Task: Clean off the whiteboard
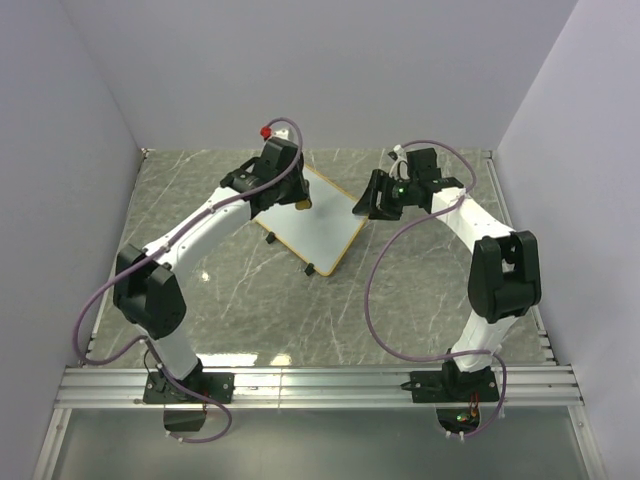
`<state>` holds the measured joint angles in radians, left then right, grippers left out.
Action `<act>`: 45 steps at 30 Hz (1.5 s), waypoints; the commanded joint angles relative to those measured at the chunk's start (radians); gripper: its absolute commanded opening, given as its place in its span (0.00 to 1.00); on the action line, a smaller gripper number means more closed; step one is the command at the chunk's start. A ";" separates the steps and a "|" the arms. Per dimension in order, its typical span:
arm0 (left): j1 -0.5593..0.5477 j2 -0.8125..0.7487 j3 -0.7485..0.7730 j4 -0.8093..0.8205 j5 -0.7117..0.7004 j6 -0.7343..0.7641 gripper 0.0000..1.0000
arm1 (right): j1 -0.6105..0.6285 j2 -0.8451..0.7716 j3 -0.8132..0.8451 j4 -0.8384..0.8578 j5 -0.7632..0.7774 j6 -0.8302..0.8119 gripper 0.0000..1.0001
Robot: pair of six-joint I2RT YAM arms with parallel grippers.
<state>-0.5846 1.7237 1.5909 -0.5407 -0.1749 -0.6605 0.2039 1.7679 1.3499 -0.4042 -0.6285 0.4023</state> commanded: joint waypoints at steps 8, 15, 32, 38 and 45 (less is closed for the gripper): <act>0.126 -0.170 -0.118 -0.099 -0.086 0.012 0.00 | -0.046 -0.152 -0.029 0.028 0.070 -0.003 1.00; 0.247 -0.289 -0.357 -0.130 -0.110 0.053 0.00 | -0.081 -0.376 -0.129 0.057 0.124 0.076 1.00; 0.347 -0.139 -0.571 -0.067 -0.052 0.016 0.76 | -0.078 -0.872 -0.535 0.018 0.079 0.113 1.00; 0.342 -0.242 -0.510 -0.145 -0.069 -0.028 0.99 | -0.080 -0.970 -0.578 -0.045 0.117 0.194 1.00; 0.341 -0.305 -0.454 -0.194 -0.132 -0.065 0.99 | -0.078 -1.110 -0.566 -0.126 0.203 0.205 0.99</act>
<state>-0.2398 1.4700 1.1160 -0.7086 -0.2615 -0.6971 0.1219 0.7036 0.7620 -0.4862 -0.4911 0.6090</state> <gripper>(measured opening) 0.994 0.993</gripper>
